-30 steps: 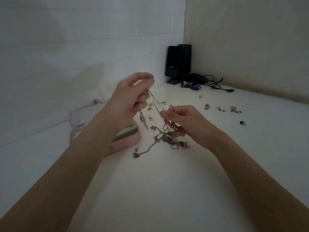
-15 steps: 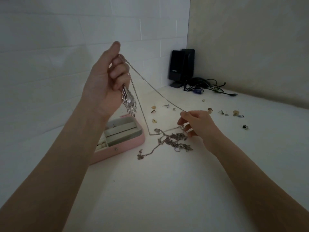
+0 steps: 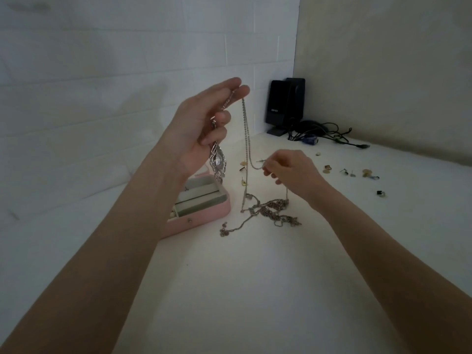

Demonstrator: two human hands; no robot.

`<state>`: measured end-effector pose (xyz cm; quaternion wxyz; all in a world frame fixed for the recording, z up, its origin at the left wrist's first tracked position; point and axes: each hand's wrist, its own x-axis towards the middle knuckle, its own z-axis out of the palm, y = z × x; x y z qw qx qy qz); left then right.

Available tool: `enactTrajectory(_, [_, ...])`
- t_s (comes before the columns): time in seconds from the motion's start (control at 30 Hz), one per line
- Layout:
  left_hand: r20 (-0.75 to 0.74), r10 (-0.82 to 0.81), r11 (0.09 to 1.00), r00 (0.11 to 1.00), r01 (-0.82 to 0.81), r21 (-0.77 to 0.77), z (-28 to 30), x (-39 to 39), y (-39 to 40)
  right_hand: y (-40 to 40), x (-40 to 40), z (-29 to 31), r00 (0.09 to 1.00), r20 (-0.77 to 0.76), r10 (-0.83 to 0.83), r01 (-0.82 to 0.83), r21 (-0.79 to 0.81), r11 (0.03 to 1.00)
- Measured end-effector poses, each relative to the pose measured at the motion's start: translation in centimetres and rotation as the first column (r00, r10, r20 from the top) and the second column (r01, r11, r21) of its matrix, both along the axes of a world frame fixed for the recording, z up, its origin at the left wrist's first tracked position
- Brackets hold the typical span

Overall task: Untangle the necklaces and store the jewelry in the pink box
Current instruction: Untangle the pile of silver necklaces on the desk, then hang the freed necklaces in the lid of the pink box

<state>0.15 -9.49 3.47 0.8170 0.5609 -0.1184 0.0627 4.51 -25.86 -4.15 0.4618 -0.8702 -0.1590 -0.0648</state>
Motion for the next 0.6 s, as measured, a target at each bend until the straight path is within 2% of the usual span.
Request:
enactTrajectory(0.03, [-0.005, -0.007, 0.999, 1.0, 0.008, 0.035, 0.3, 0.0, -0.1, 0.3, 0.2, 0.4, 1.0, 0.015, 0.021, -0.019, -0.148, 0.989])
enactTrajectory(0.1, [-0.04, -0.034, 0.99, 0.999, 0.039, 0.137, 1.0, -0.1, -0.4, 0.8, 0.6, 1.5, 0.996, -0.058, 0.065, -0.082, -0.374, 0.924])
enactTrajectory(0.17, [-0.086, -0.045, 0.963, 0.995, 0.066, 0.262, 1.9, -0.1, -0.8, 1.3, 0.4, 3.0, 0.989, -0.136, 0.051, -0.113, -0.504, 0.856])
enactTrajectory(0.2, [-0.105, -0.04, 0.947, 0.994, 0.072, 0.312, 2.3, -0.2, -1.1, 1.4, 0.3, 3.9, 0.991, -0.128, 0.04, -0.1, -0.514, 0.852])
enactTrajectory(0.23, [-0.121, -0.034, 0.934, 0.992, 0.075, 0.35, 2.6, -0.3, -1.4, 1.6, 0.2, 4.7, 0.994, -0.1, 0.039, -0.081, -0.46, 0.884])
enactTrajectory(0.3, [-0.142, -0.022, 0.919, 0.99, 0.076, 0.387, 2.9, -0.4, -1.9, 1.7, -0.5, 6.3, 0.993, -0.09, 0.072, -0.085, -0.15, 0.985])
enactTrajectory(0.37, [-0.136, -0.006, 0.924, 0.991, 0.057, 0.377, 2.9, -0.6, -1.9, 1.8, -1.3, 7.3, 0.969, -0.167, 0.183, -0.147, 0.205, 0.968])
enactTrajectory(0.4, [-0.116, 0.01, 0.928, 0.993, 0.034, 0.371, 3.0, -0.6, -1.8, 1.8, -1.6, 7.6, 0.951, -0.2, 0.238, -0.167, 0.317, 0.934])
enactTrajectory(0.5, [-0.028, 0.082, 0.937, 0.996, -0.067, 0.344, 3.4, -0.8, -0.7, 1.6, -1.9, 7.9, 0.906, -0.239, 0.35, -0.187, 0.517, 0.836])
enactTrajectory(0.6, [0.016, 0.138, 0.961, 0.99, -0.137, 0.241, 4.1, -1.3, 0.8, 1.7, -1.5, 8.2, 0.921, -0.189, 0.341, -0.198, 0.526, 0.827])
